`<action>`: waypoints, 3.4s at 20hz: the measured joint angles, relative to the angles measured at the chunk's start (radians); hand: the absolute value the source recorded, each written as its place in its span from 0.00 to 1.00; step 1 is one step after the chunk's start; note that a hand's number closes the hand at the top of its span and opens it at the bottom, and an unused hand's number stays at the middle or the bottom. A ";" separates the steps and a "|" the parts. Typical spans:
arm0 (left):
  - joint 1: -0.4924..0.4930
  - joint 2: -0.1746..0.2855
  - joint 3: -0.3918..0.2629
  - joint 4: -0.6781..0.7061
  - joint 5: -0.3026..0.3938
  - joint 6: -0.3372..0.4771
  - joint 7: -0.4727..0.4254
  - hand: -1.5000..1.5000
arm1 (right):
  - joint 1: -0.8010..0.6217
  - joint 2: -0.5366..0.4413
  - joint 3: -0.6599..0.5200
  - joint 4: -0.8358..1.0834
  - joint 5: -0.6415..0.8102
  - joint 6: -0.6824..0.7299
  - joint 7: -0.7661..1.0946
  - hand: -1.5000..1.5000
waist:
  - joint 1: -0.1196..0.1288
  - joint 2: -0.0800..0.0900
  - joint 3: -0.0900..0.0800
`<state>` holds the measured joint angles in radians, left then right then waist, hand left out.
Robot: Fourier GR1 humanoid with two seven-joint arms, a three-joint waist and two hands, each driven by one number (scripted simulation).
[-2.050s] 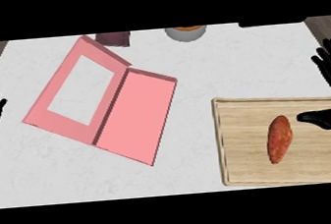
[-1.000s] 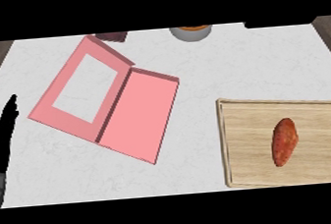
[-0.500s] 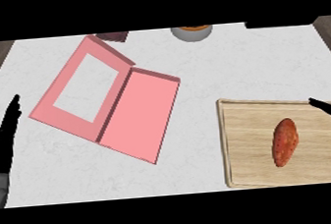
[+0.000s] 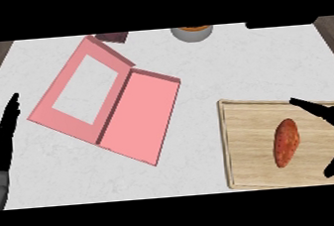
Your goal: Pick the sweet potato from the tray and place it in the cardboard box
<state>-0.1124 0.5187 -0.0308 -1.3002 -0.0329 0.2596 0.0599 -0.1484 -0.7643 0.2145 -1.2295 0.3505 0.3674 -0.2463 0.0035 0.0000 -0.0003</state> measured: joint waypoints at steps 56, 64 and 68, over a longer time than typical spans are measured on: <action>0.008 -0.158 0.174 -0.050 -0.192 -0.148 0.003 0.50 | -0.347 0.375 -0.088 0.170 0.604 -0.277 -0.107 1.00 | 0.018 0.004 0.001; -0.007 -0.144 0.202 -0.016 -0.185 -0.164 -0.008 0.50 | -0.449 0.408 -0.147 0.086 0.541 -0.337 -0.197 1.00 | 0.003 0.001 0.000; -0.005 -0.146 0.204 -0.019 -0.190 -0.168 0.001 0.50 | -0.484 0.438 -0.148 -0.011 0.495 -0.283 -0.196 1.00 | -0.001 -0.001 0.000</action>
<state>-0.1170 0.3726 0.1735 -1.3196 -0.2226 0.0920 0.0605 -0.6323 -0.3266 0.0663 -1.2408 0.8458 0.0843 -0.4421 0.0026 -0.0014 -0.0001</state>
